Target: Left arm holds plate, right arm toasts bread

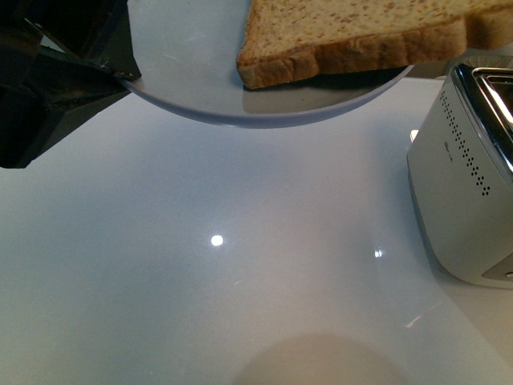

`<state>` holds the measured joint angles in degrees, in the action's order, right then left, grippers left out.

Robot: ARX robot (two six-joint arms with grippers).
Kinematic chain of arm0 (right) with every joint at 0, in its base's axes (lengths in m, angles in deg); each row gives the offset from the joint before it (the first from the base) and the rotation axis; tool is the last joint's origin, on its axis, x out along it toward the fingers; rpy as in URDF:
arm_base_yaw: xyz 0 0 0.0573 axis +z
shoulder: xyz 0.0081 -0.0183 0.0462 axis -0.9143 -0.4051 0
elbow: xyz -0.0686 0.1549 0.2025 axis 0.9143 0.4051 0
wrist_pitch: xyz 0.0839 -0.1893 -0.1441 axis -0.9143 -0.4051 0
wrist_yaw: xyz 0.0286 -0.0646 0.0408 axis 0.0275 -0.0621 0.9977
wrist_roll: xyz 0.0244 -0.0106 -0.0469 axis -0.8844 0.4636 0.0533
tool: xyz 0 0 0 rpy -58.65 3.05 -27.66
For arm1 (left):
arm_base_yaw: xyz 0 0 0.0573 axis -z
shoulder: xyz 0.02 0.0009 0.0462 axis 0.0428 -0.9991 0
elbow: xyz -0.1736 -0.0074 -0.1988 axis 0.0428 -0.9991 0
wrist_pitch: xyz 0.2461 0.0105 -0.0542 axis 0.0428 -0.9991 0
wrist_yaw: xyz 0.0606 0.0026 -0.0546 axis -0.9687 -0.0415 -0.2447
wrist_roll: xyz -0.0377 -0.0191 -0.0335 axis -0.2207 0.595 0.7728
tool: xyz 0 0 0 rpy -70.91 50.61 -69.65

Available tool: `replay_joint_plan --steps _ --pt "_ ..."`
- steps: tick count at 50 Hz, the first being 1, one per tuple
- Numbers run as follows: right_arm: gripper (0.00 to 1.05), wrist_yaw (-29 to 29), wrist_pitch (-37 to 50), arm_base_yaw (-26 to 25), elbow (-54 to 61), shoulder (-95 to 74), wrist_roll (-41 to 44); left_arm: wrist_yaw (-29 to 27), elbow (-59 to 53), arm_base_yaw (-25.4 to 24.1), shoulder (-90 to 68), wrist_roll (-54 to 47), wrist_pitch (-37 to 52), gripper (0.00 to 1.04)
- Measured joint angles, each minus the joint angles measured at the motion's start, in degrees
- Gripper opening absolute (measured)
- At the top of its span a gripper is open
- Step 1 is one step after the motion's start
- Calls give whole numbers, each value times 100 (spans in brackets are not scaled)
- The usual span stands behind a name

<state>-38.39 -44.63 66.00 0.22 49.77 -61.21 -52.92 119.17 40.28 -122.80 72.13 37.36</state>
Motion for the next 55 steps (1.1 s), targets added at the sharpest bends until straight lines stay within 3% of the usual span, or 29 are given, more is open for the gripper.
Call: replay_joint_plan --steps 55 --pt "96 0 0 0 0 0 0 -74 129 216 -120 450 -13 3"
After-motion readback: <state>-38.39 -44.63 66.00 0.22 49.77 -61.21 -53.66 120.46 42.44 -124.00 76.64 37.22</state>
